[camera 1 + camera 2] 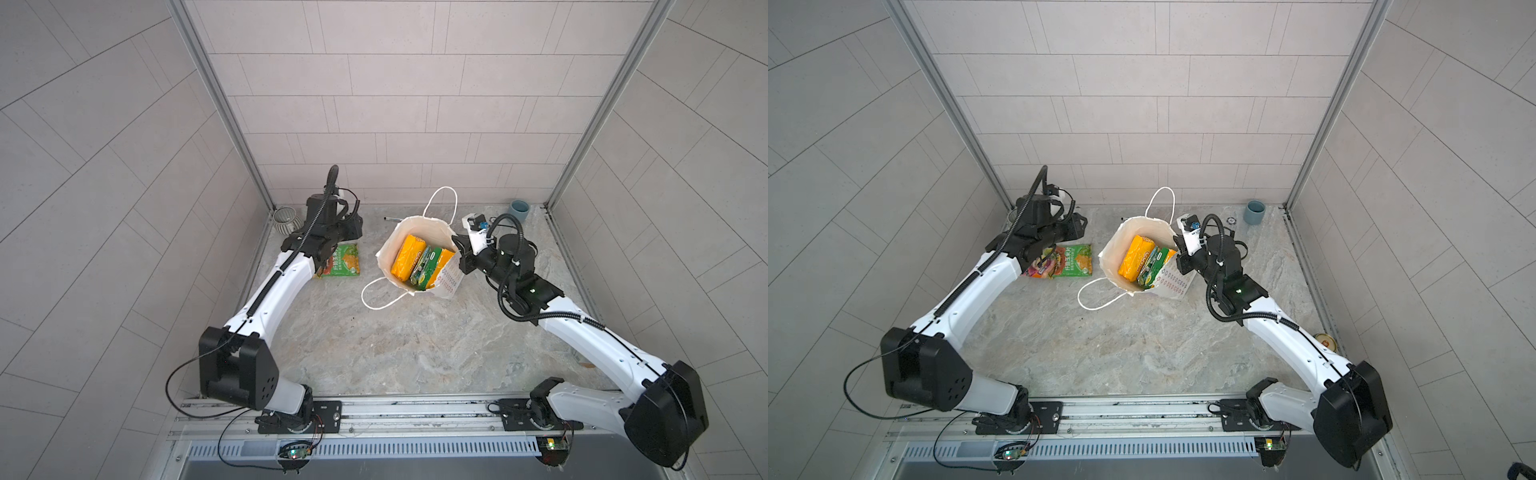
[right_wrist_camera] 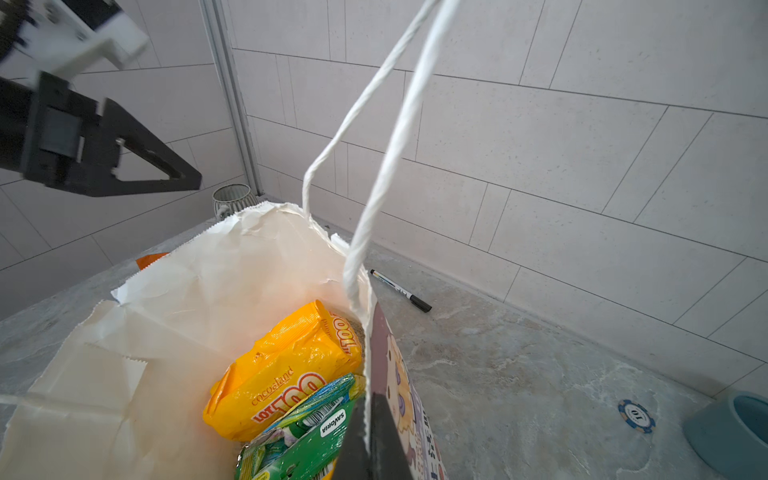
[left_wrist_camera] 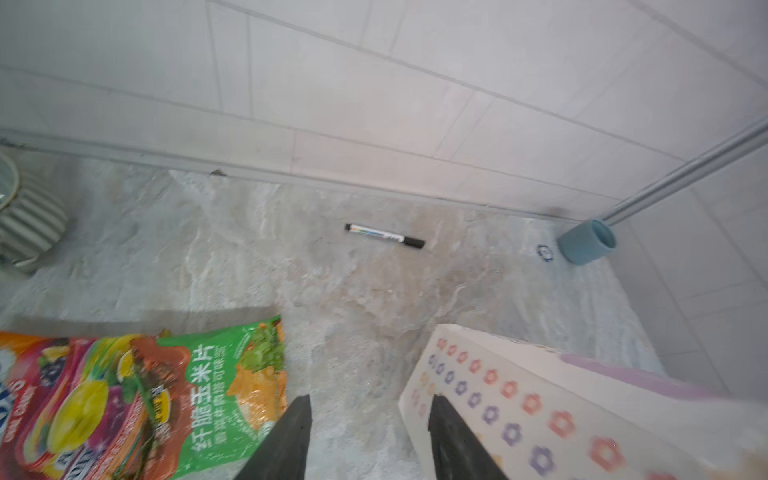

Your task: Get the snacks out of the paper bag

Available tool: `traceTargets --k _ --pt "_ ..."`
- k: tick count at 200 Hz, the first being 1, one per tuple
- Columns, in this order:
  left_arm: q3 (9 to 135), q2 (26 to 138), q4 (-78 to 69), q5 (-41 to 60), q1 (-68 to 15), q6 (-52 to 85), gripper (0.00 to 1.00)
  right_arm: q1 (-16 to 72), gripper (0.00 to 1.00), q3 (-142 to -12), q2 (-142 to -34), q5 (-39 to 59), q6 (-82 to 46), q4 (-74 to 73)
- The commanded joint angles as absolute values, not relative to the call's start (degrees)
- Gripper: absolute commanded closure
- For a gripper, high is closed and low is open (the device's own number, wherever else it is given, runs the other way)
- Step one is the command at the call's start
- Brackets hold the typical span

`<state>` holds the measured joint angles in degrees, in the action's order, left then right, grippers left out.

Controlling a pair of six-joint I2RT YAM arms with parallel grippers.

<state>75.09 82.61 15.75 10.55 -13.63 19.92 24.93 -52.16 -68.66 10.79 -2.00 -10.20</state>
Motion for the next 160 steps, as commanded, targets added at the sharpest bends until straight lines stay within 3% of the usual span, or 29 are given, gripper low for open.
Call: traceTargets --k 1,37,52,82,104,108,117,133,149,160 --pt "75.1 80.0 13.5 10.5 -14.4 19.5 0.48 23.0 1.00 -55.8 -71.3 13.2 -2.9 -9.4" --pt "75.9 78.4 14.5 9.9 -14.8 17.7 0.39 20.3 1.00 -59.6 -74.4 15.7 -2.6 -8.6" --pt "77.6 78.7 15.7 10.7 -14.8 16.5 0.32 19.8 0.93 -61.3 -75.4 15.2 -2.0 -7.3" --pt "82.5 79.7 18.2 12.2 -14.8 14.9 0.23 18.4 0.51 -66.6 -76.3 14.9 -4.2 -2.9" --pt "85.6 80.4 18.9 11.0 -14.9 14.8 0.22 18.3 0.32 -74.8 -77.1 9.1 -4.9 6.3" --pt "86.0 80.6 18.9 10.8 -14.9 14.7 0.22 18.2 0.26 -76.1 -77.1 7.5 -5.1 8.2" --pt "86.8 80.7 18.7 10.5 -14.9 14.5 0.22 17.8 0.02 -78.5 -77.1 3.3 -7.2 10.7" --pt "87.0 80.9 16.7 10.2 -14.9 15.2 0.23 16.0 0.01 -76.3 -75.7 -4.1 -18.9 8.7" --pt "88.0 82.0 15.9 10.9 -15.4 15.8 0.25 8.6 0.01 -74.7 -75.0 7.6 -28.4 5.6" --pt "90.0 83.2 17.7 9.9 -16.8 14.7 0.26 5.7 0.09 -79.9 -77.9 10.5 -31.6 13.5"
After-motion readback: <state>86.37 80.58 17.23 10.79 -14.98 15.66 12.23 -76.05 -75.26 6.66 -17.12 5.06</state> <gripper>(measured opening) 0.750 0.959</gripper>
